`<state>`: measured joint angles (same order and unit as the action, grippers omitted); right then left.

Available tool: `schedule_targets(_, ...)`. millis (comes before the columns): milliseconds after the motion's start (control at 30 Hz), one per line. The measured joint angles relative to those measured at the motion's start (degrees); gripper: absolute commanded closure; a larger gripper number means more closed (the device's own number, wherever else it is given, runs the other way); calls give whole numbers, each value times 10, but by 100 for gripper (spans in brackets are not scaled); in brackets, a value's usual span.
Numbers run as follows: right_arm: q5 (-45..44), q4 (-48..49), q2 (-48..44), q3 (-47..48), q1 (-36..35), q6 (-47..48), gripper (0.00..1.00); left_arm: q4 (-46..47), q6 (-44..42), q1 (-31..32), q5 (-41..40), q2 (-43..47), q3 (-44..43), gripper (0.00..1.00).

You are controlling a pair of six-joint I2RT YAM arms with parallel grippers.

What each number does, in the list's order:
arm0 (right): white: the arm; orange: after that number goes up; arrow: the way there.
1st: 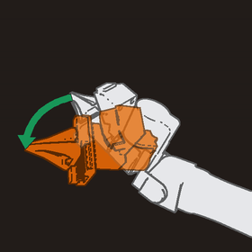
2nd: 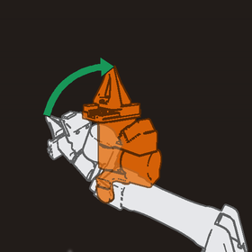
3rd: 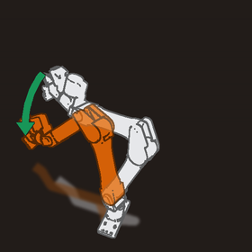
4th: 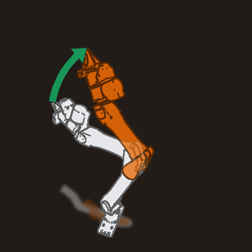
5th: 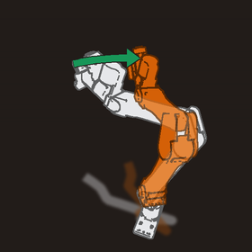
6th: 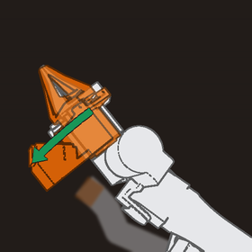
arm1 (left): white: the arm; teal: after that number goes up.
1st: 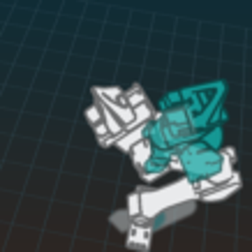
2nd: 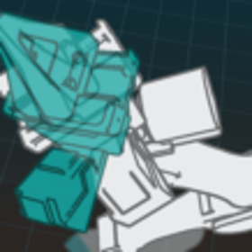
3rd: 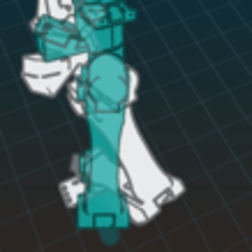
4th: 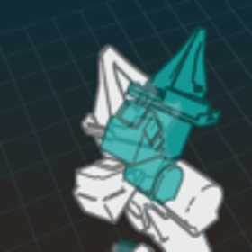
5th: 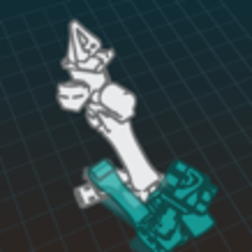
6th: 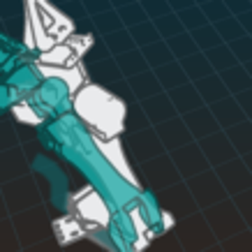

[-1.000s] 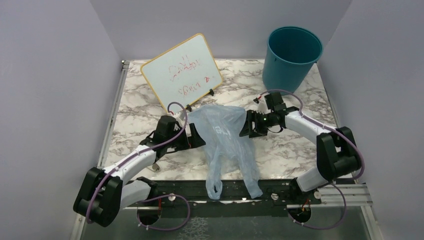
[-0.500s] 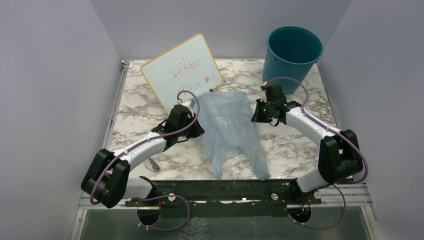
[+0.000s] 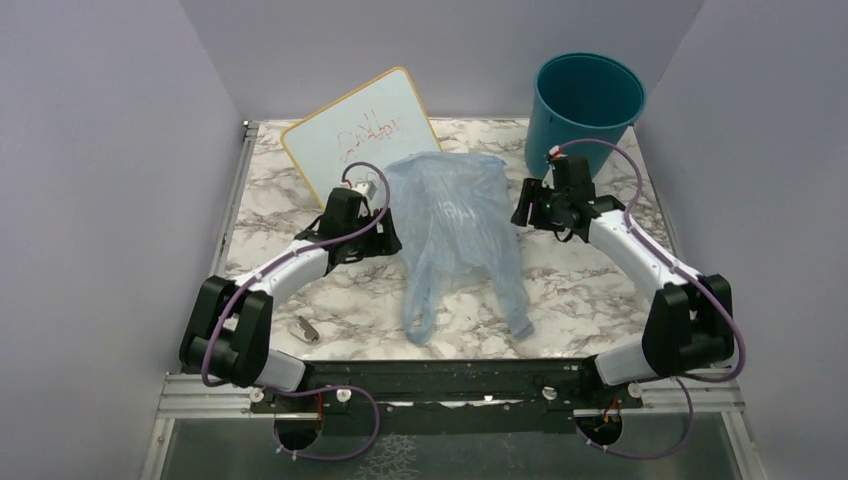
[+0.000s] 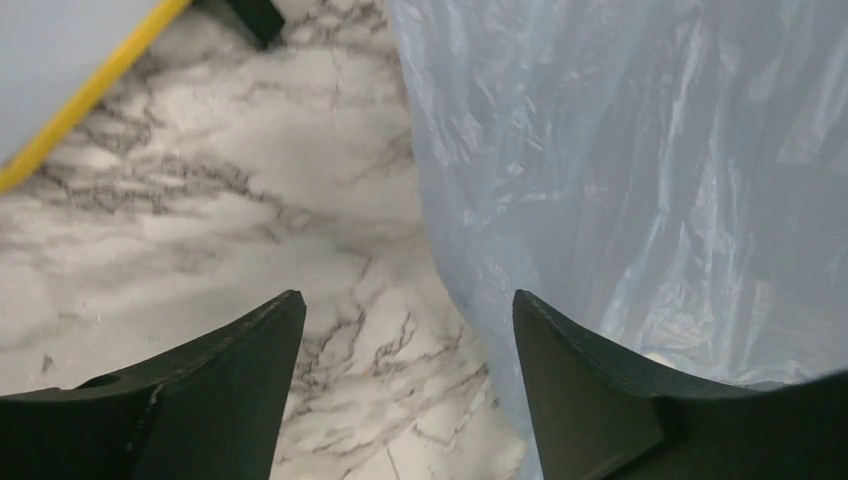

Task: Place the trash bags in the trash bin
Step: Unfold the trash bag at the center of the board.

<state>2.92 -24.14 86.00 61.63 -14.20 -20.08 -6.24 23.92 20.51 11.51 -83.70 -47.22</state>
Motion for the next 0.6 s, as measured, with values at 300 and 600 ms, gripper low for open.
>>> schedule_targets(300,200,176,-156,-132,-35,93,36,-33,19,0,17,158,107,9)
schedule_targets(600,235,267,-161,-198,-280,489,37,-25,79,0,16,249,174,7)
